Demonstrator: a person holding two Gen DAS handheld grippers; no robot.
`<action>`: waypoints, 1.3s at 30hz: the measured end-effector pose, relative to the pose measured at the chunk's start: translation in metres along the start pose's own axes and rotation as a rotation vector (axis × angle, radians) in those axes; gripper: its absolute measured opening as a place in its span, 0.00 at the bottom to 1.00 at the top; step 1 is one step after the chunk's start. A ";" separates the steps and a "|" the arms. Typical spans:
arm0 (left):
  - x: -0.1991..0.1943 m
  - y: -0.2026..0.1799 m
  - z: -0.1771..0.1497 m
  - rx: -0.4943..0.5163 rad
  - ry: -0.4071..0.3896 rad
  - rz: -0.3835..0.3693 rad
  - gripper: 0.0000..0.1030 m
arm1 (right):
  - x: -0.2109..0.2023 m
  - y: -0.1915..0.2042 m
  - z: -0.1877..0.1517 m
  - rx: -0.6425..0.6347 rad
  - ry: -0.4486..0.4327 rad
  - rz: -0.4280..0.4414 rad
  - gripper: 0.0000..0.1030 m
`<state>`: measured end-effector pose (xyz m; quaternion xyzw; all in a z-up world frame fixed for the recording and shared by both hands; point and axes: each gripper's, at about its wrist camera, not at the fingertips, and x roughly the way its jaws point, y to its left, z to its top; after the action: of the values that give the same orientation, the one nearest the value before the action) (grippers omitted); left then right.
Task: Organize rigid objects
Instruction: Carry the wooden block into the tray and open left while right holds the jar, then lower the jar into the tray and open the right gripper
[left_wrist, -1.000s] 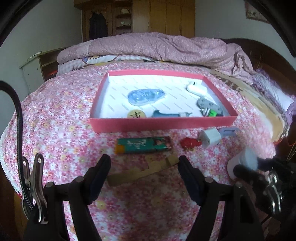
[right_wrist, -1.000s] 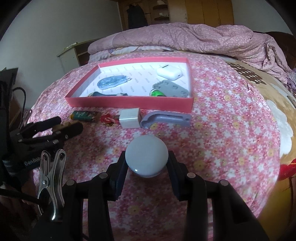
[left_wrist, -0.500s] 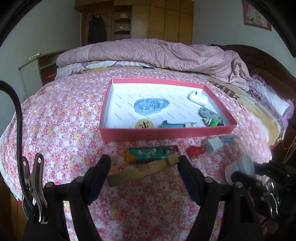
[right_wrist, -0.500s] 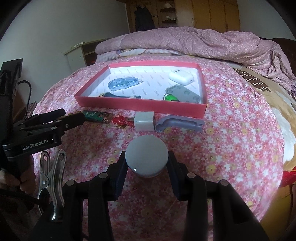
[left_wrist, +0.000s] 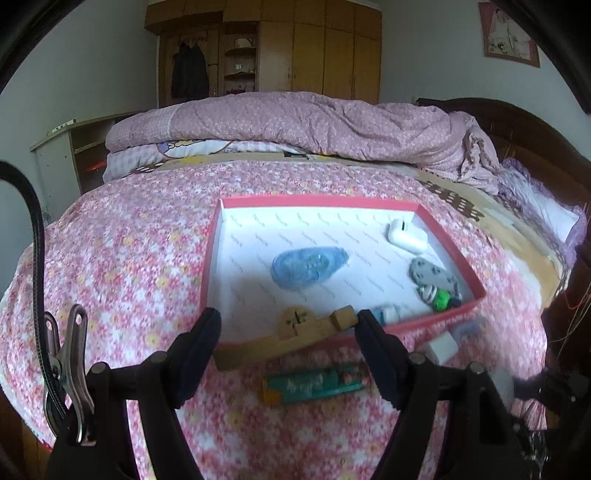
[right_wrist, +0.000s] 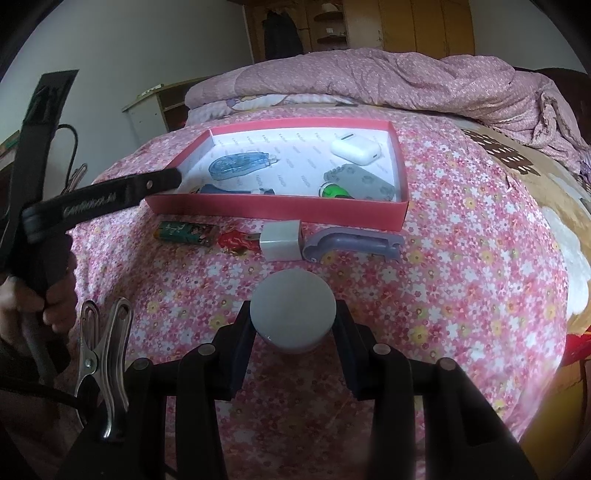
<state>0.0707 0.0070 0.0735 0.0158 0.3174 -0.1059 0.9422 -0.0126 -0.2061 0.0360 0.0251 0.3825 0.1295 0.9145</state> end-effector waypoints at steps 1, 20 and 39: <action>0.003 0.000 0.003 0.002 0.002 -0.004 0.76 | 0.000 0.000 0.000 0.001 0.000 -0.001 0.41; 0.060 -0.004 0.008 -0.016 0.075 0.031 0.76 | -0.004 -0.005 0.012 0.004 -0.020 -0.014 0.41; 0.057 -0.012 0.000 0.002 0.046 0.065 0.82 | 0.024 -0.015 0.084 0.035 -0.029 -0.007 0.41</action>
<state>0.1127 -0.0159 0.0397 0.0297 0.3381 -0.0752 0.9376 0.0658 -0.2102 0.0768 0.0414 0.3716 0.1191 0.9198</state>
